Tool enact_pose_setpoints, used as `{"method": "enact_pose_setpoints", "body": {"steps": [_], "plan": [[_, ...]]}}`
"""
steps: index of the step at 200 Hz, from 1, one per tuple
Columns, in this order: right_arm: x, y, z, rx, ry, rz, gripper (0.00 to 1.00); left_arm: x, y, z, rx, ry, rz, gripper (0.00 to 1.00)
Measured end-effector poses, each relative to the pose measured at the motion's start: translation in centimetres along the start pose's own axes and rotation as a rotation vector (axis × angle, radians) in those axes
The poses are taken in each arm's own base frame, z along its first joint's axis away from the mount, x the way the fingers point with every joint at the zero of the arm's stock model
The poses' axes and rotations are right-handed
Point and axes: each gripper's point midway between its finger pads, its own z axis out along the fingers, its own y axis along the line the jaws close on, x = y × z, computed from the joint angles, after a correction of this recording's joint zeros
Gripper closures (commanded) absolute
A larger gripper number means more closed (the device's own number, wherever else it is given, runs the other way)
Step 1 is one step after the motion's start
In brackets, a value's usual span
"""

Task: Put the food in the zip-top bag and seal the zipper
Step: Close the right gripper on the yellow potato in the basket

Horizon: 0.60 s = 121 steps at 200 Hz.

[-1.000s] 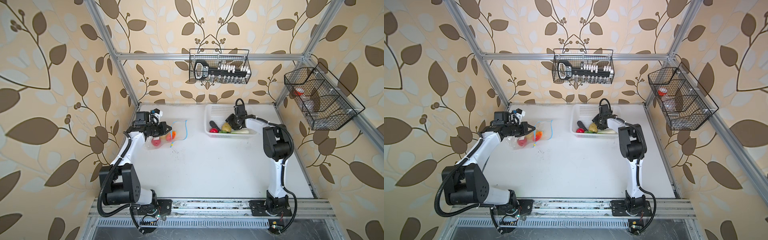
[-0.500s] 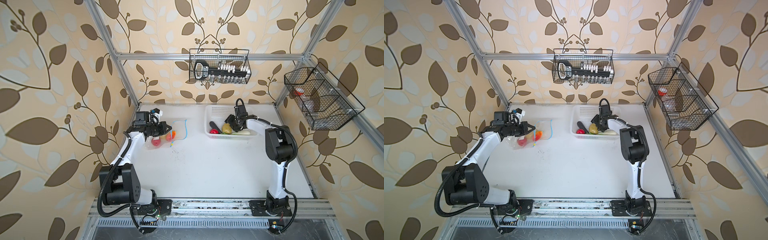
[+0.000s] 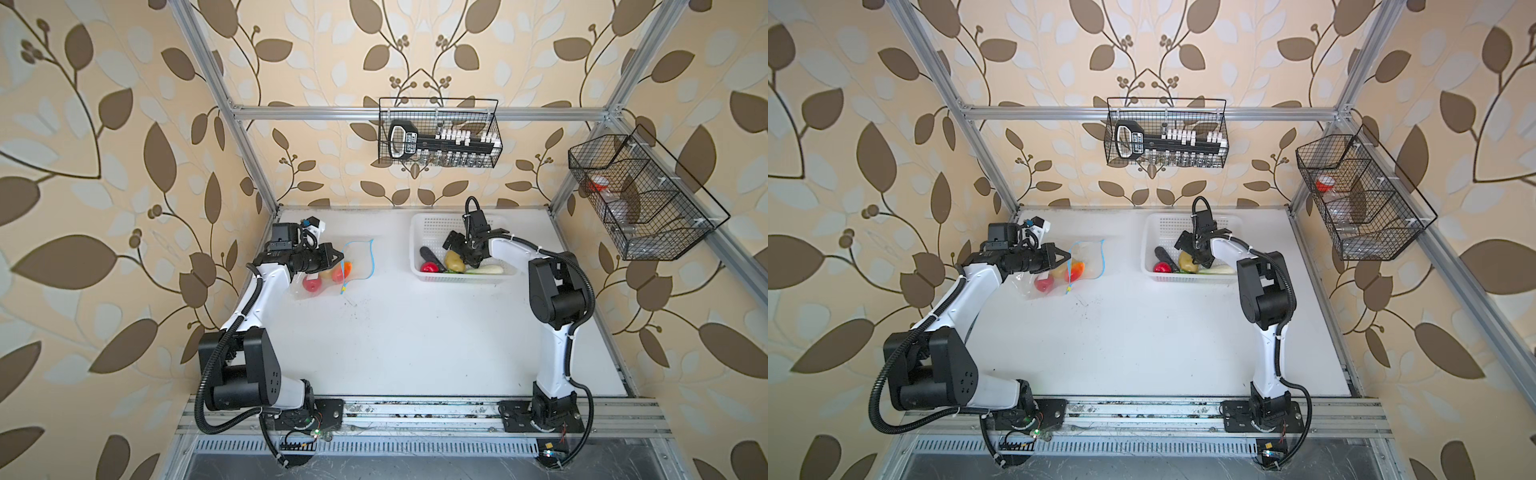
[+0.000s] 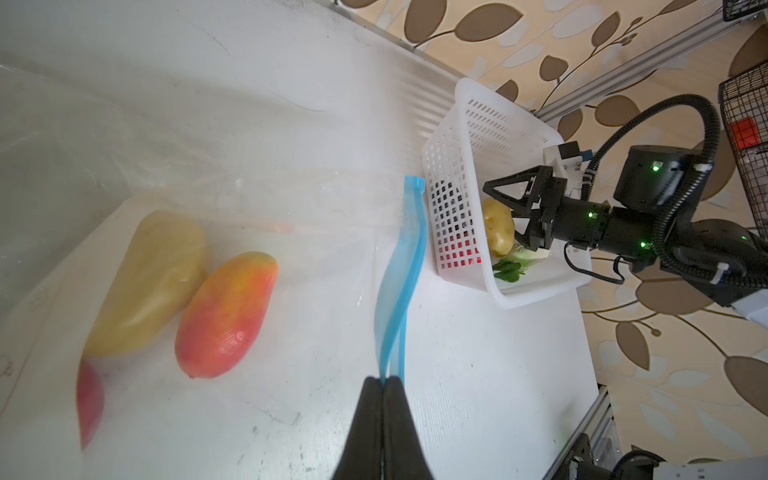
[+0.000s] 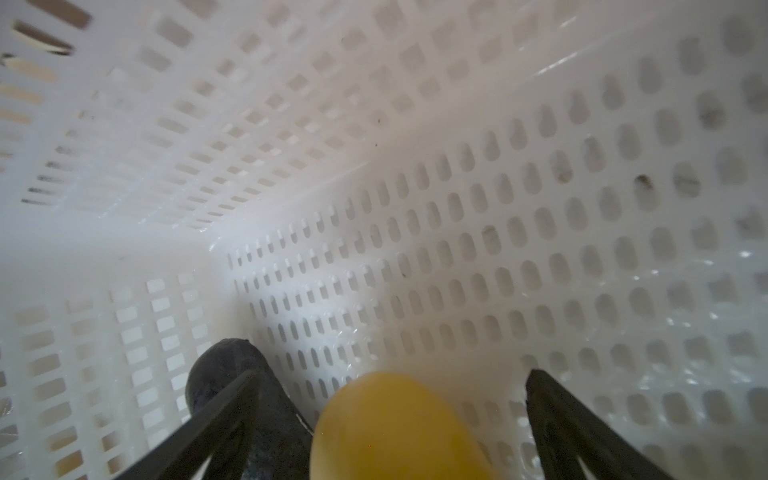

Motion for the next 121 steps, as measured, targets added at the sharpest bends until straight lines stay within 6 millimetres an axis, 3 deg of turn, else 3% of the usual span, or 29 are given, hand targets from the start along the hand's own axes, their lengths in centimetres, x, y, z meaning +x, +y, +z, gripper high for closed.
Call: {"method": "enact_pose_setpoints", "body": {"steps": [26,66,121], "plan": [[-0.4,0.4,-1.3,0.020,-0.033,-0.058,0.00,0.0,0.0,0.0,0.000,0.000,0.000,1.00],[-1.8,2.6,-4.7,0.011,-0.123,-0.167,0.00,0.0,0.0,0.0,0.000,0.000,0.000,1.00],[-2.7,2.8,-6.1,0.073,-0.128,-0.277,0.06,0.0,0.0,0.0,0.000,0.000,0.000,1.00]]}}
